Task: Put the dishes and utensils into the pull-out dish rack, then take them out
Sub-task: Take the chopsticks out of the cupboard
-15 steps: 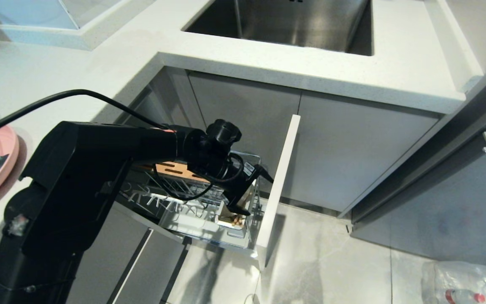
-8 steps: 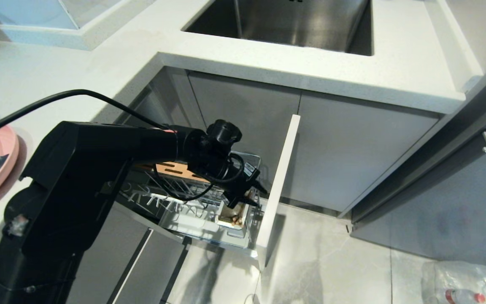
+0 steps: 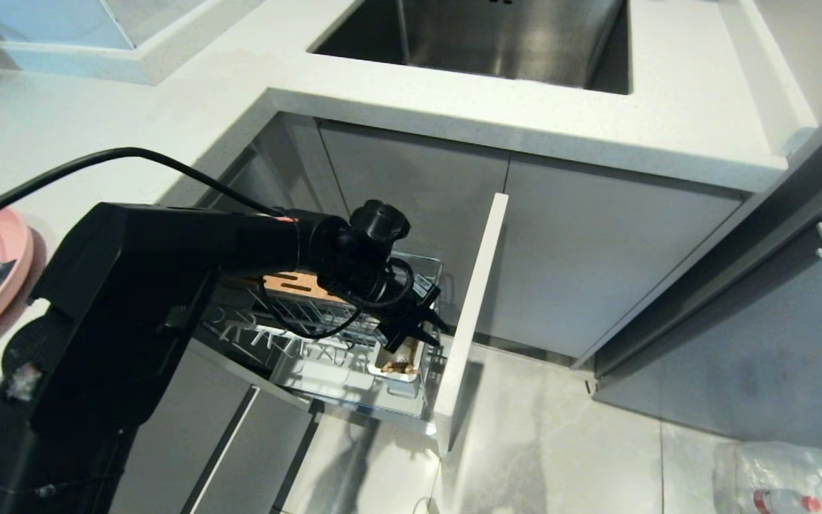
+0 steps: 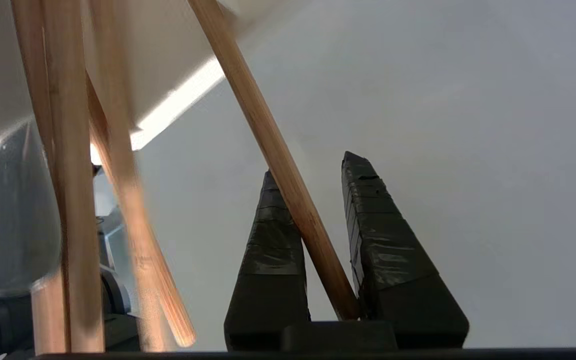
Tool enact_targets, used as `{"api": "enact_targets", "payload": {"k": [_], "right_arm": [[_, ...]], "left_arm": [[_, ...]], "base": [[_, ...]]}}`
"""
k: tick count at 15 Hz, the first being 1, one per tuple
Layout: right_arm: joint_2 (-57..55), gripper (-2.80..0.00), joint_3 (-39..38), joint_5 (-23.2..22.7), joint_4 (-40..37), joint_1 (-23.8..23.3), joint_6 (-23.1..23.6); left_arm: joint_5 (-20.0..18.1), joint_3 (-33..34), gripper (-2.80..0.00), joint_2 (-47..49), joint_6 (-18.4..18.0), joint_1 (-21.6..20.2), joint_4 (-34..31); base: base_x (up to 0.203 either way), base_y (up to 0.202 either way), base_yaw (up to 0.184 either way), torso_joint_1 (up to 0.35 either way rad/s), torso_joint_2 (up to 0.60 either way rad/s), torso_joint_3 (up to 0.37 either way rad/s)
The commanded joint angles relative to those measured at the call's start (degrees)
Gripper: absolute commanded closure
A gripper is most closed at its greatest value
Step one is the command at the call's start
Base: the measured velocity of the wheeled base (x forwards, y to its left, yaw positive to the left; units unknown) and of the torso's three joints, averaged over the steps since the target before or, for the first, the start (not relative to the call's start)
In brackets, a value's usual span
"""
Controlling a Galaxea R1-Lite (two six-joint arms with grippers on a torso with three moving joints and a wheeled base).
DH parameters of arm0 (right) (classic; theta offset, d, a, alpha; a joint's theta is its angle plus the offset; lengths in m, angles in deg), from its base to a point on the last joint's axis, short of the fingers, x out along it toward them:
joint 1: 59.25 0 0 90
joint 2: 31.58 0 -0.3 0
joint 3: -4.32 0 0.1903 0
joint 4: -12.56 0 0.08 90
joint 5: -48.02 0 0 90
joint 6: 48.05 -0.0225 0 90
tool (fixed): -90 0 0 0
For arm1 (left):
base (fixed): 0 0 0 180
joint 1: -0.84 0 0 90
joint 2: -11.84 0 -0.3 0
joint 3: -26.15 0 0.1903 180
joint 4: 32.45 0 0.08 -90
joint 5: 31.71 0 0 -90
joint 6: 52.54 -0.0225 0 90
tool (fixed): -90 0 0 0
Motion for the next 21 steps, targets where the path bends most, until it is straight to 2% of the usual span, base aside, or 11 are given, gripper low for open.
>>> {"api": "enact_targets", "payload": {"k": [1, 11, 21], "right_arm": [[0.0, 0.00, 0.0, 0.0, 0.0, 0.0, 0.0], [0.0, 0.00, 0.0, 0.0, 0.0, 0.0, 0.0], [-0.1, 0.00, 0.0, 0.0, 0.0, 0.0, 0.0]], "left_arm": [[-0.1, 0.0, 0.00, -2.1, 0.4, 0.1, -0.1], [0.3, 0.0, 0.00, -15.3, 0.5, 1.3, -4.5], [0.2, -0.1, 0.00, -21.1, 0.6, 3.0, -6.8]], "base": [[0.000, 0.000, 0.000, 0.000, 0.00, 0.000], [0.000, 0.000, 0.000, 0.000, 0.00, 0.000], [0.000, 0.000, 0.000, 0.000, 0.00, 0.000]]}}
